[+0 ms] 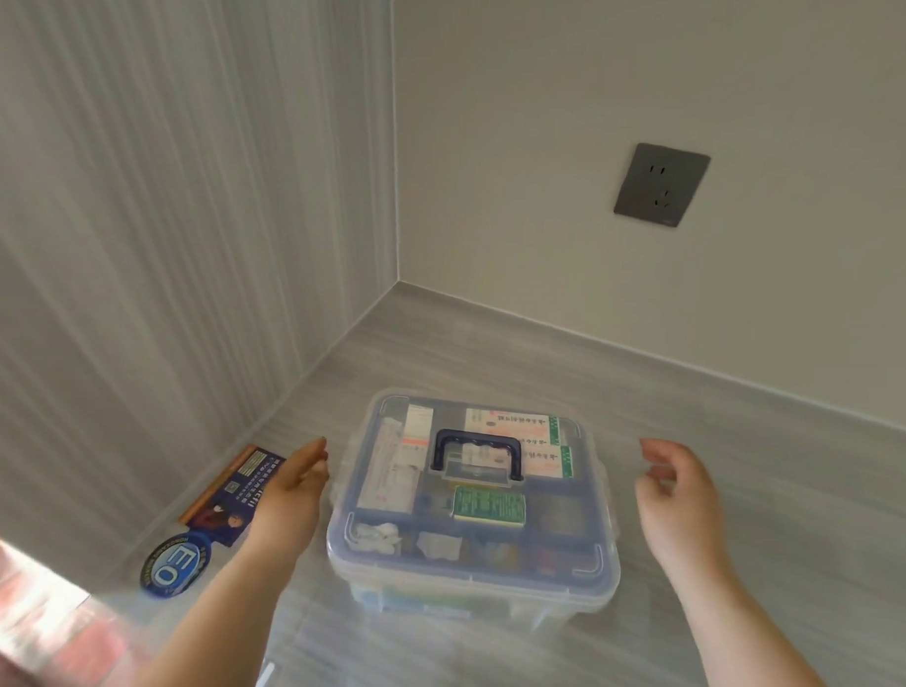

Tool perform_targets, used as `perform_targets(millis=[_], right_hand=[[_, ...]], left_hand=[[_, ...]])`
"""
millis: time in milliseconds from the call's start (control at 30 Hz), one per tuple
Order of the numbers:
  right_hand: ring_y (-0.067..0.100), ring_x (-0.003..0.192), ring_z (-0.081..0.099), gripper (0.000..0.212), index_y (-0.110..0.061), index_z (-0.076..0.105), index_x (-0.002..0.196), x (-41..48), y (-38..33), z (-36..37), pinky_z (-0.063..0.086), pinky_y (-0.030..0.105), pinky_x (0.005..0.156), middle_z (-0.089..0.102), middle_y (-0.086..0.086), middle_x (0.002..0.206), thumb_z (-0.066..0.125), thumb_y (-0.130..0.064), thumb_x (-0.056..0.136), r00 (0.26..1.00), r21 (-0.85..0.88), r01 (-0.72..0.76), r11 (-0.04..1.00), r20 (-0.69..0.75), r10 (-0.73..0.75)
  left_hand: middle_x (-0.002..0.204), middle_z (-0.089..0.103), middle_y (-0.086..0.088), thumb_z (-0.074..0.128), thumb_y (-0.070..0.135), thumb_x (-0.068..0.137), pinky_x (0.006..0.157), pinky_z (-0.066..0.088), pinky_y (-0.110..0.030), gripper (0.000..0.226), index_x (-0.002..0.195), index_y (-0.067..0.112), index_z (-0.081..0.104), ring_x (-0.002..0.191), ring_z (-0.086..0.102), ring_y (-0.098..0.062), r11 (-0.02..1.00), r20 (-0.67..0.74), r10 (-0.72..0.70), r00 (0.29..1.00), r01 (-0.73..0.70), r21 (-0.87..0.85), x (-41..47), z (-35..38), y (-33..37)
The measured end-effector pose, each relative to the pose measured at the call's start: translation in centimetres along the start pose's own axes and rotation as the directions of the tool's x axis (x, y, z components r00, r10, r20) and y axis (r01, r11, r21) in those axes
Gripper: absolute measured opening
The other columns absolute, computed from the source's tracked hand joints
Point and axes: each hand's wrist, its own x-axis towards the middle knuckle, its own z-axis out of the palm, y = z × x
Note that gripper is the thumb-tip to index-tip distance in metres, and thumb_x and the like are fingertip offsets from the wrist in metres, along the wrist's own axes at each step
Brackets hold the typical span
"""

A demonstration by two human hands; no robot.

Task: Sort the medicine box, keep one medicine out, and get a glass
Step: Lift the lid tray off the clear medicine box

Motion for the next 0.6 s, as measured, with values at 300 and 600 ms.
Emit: perform_targets(millis=[300, 600], right_hand=[[0.023, 0.110, 0.046, 0.030, -0.015, 0.055, 0.114, 0.2, -6.9, 4.6, 0.039, 0.033, 0.093, 0.056, 0.004, 0.118, 0.050, -0.022, 0.086, 0.740, -0.336, 0.618, 0.711, 0.556, -0.380], [0.029, 0.096, 0.052, 0.017, -0.004, 0.054, 0.095, 1.1, -9.9, 6.8, 0.029, 0.031, 0.061, 0.059, 0.014, 0.104, 0.047, -0.001, 0.080, 0.571, -0.501, 0.821, 0.275, 0.741, -0.354]], left_hand=[[0.125, 0.034, 0.024, 0.032, 0.023, 0.091, 0.098, 0.018, -0.020, 0.030, 0.114, 0.043, 0.032, 0.122, 0.027, 0.003, 0.967, 0.152, 0.235, 0.960, -0.214, -0.138, -3.9, 0.5, -1.3], [0.134, 0.047, 0.003, 0.030, 0.054, 0.071, 0.108, 0.029, -0.036, 0.041, 0.108, 0.045, 0.045, 0.125, 0.042, -0.011, 0.953, 0.230, 0.188, 0.955, -0.121, -0.278, -2.9, -0.4, -2.4]])
